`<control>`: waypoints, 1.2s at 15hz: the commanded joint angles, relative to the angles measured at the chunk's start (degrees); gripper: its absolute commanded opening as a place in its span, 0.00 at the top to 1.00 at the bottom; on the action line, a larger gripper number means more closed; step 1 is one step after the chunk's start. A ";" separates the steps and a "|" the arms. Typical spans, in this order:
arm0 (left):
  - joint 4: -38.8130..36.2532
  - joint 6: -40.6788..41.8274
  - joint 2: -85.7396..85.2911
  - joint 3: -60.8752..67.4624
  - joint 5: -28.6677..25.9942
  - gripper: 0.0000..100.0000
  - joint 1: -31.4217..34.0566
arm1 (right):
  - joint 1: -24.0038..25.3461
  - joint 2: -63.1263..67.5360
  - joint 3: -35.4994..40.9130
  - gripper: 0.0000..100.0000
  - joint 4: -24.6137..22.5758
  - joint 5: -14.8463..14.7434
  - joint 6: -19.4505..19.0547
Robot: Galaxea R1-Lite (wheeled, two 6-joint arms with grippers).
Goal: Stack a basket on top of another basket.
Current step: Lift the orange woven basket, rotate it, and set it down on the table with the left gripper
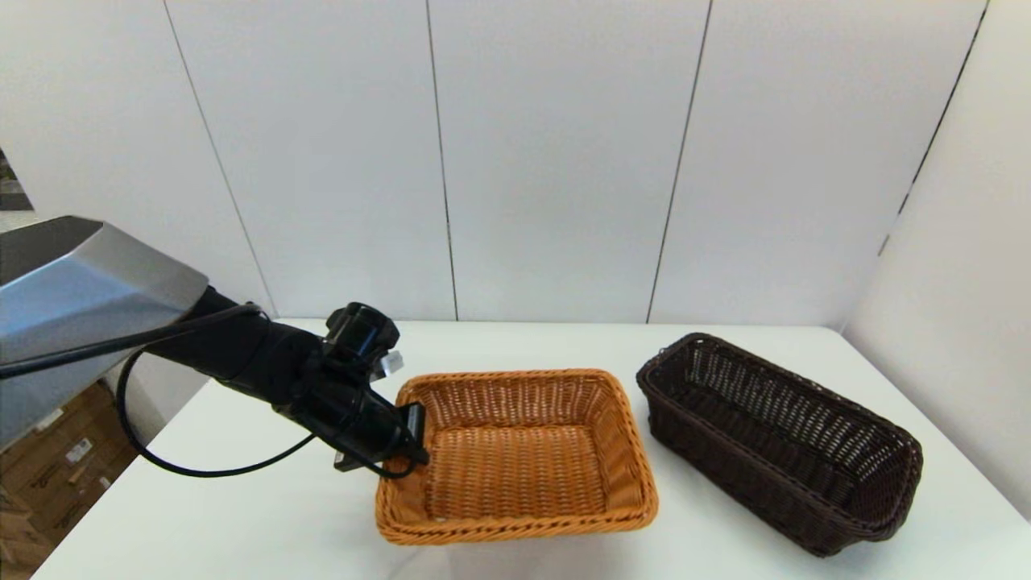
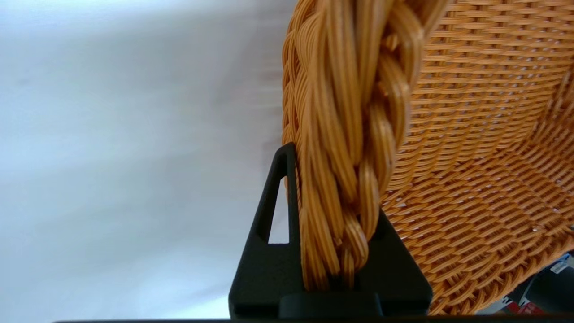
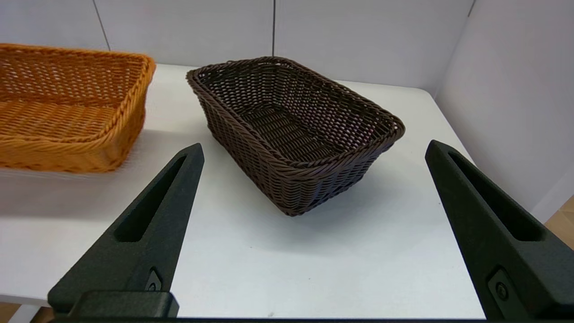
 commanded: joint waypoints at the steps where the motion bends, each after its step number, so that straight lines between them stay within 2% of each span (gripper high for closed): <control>1: 0.08 -0.81 2.67 -1.51 -0.03 1.00 -0.12 | 0.02 0.07 0.00 0.00 -0.02 0.05 -0.03; 18: 0.17 -1.69 4.25 -3.10 0.06 1.00 -0.56 | 0.02 0.07 0.00 0.00 -0.02 0.05 -0.03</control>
